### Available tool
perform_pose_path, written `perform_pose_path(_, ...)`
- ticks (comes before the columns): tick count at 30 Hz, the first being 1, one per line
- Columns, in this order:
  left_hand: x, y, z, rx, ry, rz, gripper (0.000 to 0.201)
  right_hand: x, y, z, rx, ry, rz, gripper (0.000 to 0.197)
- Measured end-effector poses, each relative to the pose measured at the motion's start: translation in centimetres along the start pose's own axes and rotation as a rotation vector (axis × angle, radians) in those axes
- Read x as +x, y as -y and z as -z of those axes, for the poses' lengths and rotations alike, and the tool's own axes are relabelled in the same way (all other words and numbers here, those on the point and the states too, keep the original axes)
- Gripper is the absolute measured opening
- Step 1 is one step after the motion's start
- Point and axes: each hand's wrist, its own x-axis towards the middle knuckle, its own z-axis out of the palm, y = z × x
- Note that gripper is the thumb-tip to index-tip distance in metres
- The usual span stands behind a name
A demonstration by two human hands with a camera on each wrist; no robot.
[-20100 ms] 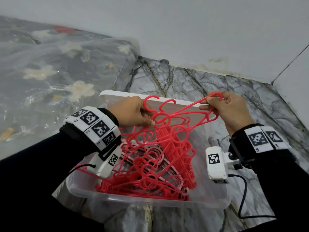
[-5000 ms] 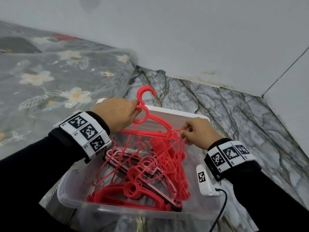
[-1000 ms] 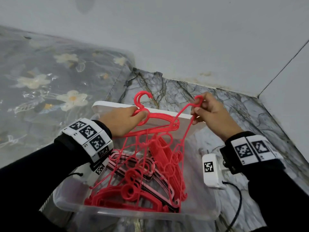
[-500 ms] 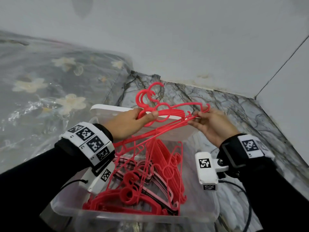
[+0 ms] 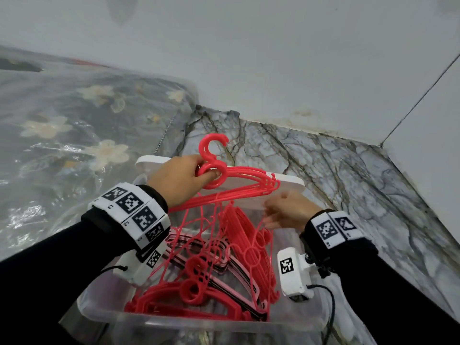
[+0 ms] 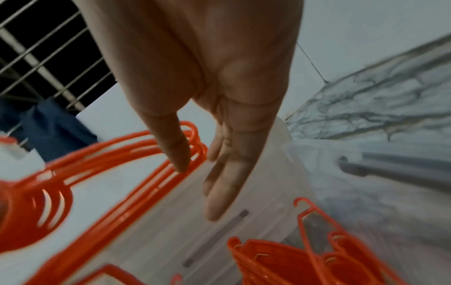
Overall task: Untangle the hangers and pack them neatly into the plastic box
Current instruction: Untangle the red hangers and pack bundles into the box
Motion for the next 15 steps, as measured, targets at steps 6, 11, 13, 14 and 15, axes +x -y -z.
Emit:
perform_pose_path(6,0.3,-0.4,-0.2,-0.023,-0.07,0.059,0.035,-1.4,-0.6,-5.4,-0.294,0.264,0.268,0.014)
perform_pose_path(11,0.6,-0.3,-0.5,-0.156,-0.007,0.019,0.032,-1.6,-1.2,-9.1,-0.282,0.018,0.397,0.018)
perform_pose_path(13,0.7,0.0,-0.5,-0.171,0.005,0.0,0.037,-1.4,-1.2,-9.3,-0.172,-0.036,0.413,0.013)
perform_pose_path(14,0.7,0.2,-0.4,-0.152,-0.001,-0.004,0.039,-1.3,-1.1,-9.2,-0.118,-0.04,0.411,0.016)
perform_pose_path(15,0.7,0.4,-0.3,-0.116,-0.015,-0.006,0.041,-1.1,-1.0,-8.9,-0.078,-0.043,0.41,0.021)
